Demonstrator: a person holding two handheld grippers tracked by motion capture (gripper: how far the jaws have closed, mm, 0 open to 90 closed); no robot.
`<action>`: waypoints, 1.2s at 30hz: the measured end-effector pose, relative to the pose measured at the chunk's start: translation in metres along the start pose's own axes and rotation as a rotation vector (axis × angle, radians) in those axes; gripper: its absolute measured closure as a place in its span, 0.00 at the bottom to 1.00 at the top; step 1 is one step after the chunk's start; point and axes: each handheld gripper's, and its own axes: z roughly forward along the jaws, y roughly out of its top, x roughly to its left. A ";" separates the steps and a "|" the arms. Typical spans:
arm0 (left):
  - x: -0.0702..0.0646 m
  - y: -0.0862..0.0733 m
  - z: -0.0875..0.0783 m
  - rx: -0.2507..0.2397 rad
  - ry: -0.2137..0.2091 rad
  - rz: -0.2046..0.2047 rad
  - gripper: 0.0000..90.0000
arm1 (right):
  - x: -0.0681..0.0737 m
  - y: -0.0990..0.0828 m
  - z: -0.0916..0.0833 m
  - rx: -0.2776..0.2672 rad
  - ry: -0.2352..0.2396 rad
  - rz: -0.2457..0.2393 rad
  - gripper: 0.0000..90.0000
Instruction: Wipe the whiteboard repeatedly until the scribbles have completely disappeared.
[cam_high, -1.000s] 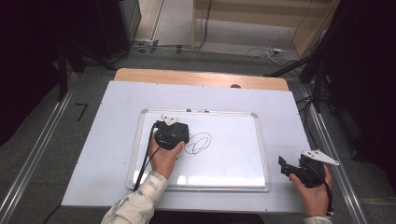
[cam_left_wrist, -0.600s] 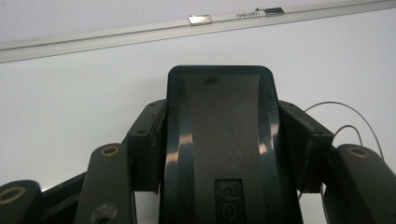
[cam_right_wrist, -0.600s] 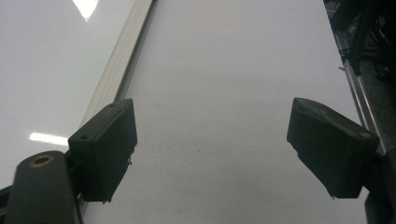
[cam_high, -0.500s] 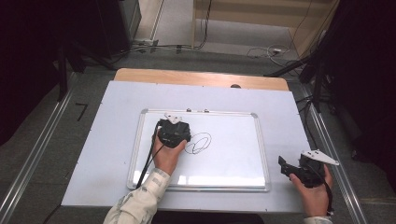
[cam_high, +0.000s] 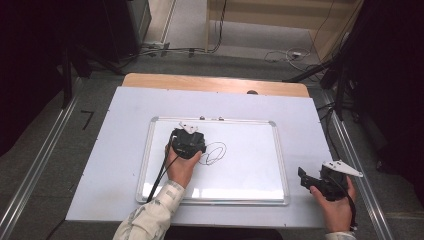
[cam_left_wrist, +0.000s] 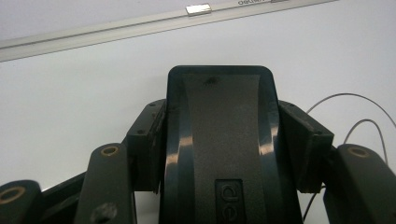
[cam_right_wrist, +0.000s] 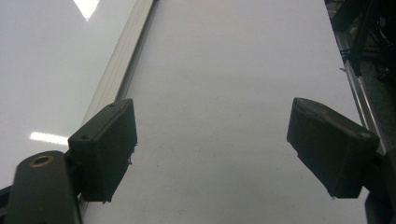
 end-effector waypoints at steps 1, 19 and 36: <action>-0.001 0.000 0.000 -0.003 0.004 0.003 0.45 | 0.000 0.000 0.000 -0.001 0.001 0.000 0.16; -0.001 -0.001 -0.001 -0.018 0.006 0.002 0.44 | 0.000 0.000 0.000 -0.001 -0.001 -0.002 0.16; -0.003 -0.001 -0.001 -0.023 0.011 0.008 0.46 | 0.000 0.000 0.000 -0.001 0.002 -0.002 0.16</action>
